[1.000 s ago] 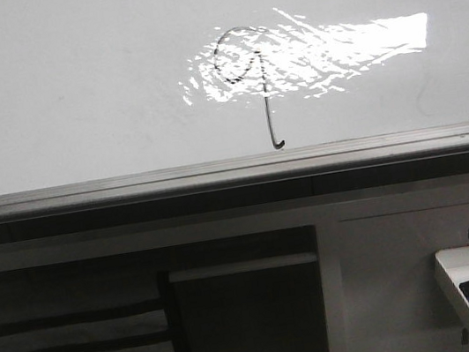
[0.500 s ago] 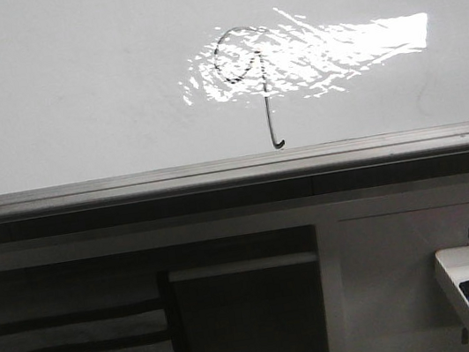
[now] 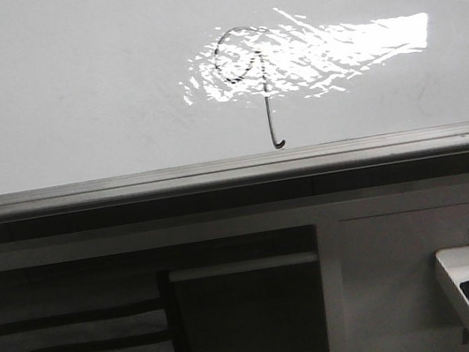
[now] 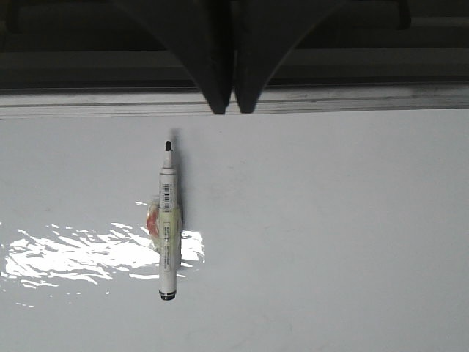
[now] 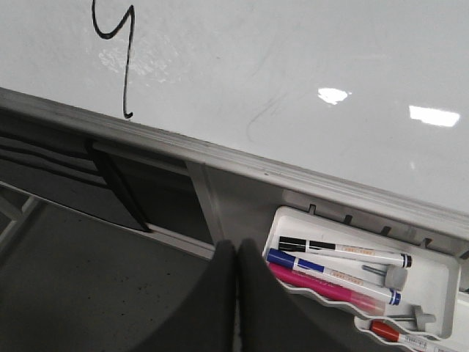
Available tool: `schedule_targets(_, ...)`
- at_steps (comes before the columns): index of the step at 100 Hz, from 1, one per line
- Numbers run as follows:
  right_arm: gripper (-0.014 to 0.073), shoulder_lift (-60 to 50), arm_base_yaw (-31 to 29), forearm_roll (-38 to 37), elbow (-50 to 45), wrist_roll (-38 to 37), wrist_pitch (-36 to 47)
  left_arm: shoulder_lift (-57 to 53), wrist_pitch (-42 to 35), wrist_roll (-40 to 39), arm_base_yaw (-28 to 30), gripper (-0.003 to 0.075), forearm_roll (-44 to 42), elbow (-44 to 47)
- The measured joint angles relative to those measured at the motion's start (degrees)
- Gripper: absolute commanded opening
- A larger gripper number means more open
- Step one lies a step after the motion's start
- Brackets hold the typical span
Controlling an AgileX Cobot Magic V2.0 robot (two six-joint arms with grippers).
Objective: Write number 9 on whiteboard
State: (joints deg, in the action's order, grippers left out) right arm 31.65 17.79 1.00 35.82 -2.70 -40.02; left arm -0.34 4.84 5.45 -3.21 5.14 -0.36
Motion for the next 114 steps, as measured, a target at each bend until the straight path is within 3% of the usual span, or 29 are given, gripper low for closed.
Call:
schedule_targets(12,-0.0072,-5.23,-1.54,-0.57,-3.77,0.27,4.42,0.0,0.0,0.0,0.0,-0.002,0.0,0.0)
schedule_targets(36,-0.0072,-20.71,-10.22,-1.0,-21.86,0.39,27.3,0.0,0.0,0.0,0.0,-0.002,0.0,0.0)
schedule_targets(62,-0.0072,-31.99,-14.08,-1.0,-36.29,0.39,38.34,0.0,0.0,0.0,0.0,-0.002,0.0,0.0)
schedule_targets(77,-0.0072,-32.25,-14.29,-1.0,-36.43,0.39,42.28,0.0,0.0,0.0,0.0,-0.002,0.0,0.0)
schedule_targets(114,-0.0072,-32.25,-14.29,-1.0,-36.43,0.39,42.65,0.0,0.0,0.0,0.0,-0.002,0.0,0.0)
